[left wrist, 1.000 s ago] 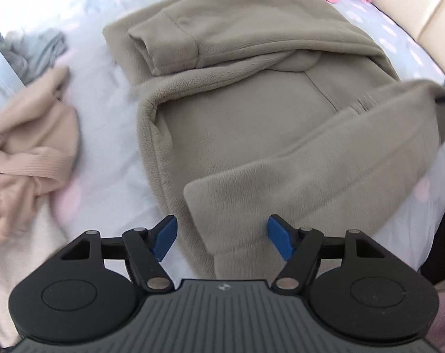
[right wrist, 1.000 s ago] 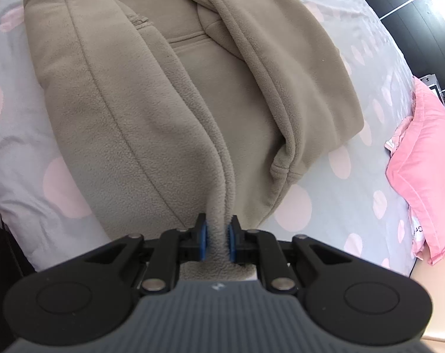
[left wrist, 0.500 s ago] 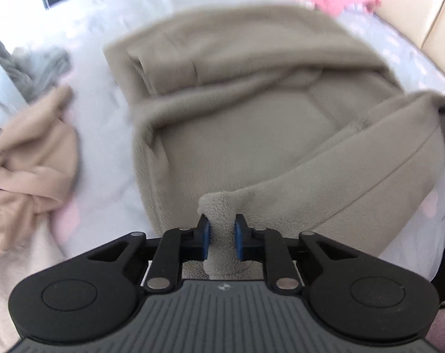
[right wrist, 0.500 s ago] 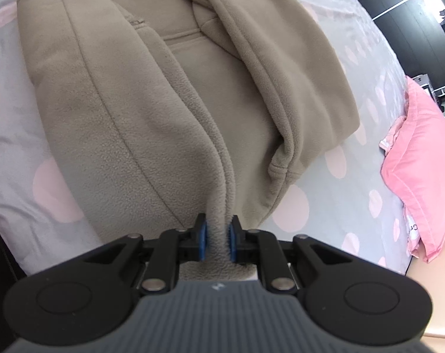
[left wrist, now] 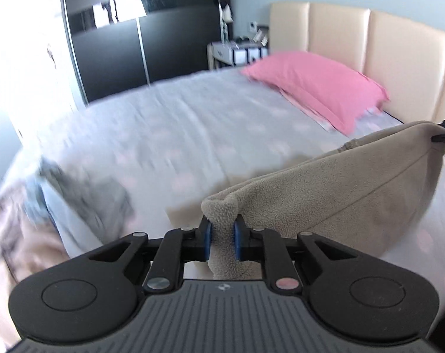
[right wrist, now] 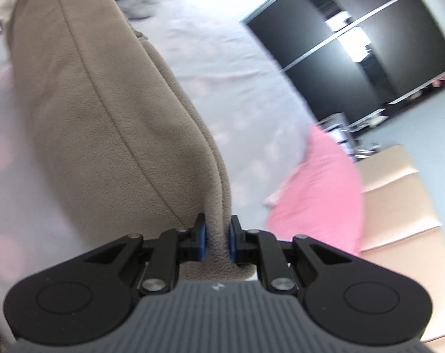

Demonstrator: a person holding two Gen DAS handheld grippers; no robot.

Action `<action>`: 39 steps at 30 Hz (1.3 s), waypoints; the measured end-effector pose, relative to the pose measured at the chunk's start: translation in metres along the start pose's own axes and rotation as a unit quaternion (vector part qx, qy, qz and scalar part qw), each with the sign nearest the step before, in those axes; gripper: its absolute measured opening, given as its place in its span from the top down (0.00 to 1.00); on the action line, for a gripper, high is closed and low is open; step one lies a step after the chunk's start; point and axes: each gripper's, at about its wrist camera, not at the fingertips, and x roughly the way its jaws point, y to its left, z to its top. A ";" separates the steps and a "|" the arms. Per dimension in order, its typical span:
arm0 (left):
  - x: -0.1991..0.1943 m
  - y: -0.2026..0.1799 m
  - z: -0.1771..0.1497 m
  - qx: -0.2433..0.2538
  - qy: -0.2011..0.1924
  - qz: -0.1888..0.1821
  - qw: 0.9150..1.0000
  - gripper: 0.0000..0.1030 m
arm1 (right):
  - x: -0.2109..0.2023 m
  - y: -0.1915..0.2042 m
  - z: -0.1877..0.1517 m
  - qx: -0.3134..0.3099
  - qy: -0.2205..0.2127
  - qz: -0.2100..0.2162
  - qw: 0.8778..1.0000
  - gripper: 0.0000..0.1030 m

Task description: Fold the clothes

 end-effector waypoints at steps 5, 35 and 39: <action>0.054 0.004 0.041 0.008 0.003 0.036 0.999 0.88 | 0.059 -0.031 0.036 0.040 0.013 -0.024 0.999 0.84; 0.287 0.056 -0.036 -0.055 0.135 0.056 0.988 0.70 | 0.388 -0.023 0.067 0.253 0.150 0.097 0.951 0.80; 0.263 0.066 -0.029 -0.072 0.132 0.078 0.986 0.50 | 0.362 -0.036 0.068 0.258 0.152 0.048 0.953 0.51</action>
